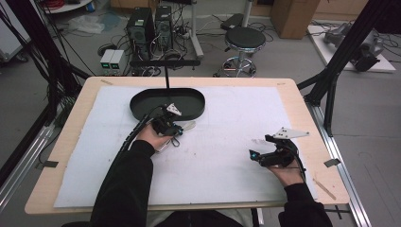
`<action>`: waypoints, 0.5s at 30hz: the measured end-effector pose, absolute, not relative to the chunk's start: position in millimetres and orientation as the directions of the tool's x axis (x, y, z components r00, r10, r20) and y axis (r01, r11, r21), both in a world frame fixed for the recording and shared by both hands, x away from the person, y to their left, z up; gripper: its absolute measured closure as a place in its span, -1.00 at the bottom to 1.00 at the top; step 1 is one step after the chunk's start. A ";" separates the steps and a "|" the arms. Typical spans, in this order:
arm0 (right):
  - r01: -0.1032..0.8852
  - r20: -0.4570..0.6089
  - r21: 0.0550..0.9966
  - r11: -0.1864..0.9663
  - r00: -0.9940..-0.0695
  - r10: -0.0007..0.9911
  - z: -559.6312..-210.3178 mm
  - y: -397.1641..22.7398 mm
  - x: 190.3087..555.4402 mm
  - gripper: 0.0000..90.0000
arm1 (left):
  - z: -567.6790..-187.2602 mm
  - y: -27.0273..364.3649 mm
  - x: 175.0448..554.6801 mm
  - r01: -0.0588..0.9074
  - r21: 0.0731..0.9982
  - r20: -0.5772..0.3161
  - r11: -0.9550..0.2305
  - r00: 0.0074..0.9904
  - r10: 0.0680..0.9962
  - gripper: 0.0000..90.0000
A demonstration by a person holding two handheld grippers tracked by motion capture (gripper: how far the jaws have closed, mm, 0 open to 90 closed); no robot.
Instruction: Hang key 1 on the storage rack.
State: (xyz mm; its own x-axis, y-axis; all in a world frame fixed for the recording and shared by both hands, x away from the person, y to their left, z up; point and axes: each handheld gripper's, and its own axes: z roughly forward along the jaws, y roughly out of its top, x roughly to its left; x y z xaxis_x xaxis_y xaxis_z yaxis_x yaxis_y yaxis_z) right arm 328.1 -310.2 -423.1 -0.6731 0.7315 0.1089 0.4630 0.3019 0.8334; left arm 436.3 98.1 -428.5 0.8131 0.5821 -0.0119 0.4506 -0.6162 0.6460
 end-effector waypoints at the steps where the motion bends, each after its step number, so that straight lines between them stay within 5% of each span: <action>1: 0.463 0.109 0.833 0.302 -0.673 0.731 -423.2 -310.1 328.0 -0.98 | -425.0 99.1 435.0 0.430 0.655 0.009 -0.621 0.818 0.575 0.82; 15: 0.459 0.097 0.835 0.304 -0.665 0.740 -423.4 -308.7 328.2 -0.98 | -372.1 139.9 424.8 0.373 0.832 -0.055 -0.412 0.793 0.606 0.82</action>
State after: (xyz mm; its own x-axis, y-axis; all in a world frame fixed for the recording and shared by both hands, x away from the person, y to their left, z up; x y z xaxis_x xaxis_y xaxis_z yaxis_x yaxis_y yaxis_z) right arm 328.2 -308.7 -423.4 -0.6652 0.7404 0.0966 0.4592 0.3036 0.8348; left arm 424.8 139.9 -372.1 0.7934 0.6062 -0.0554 0.3727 -0.4119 0.8315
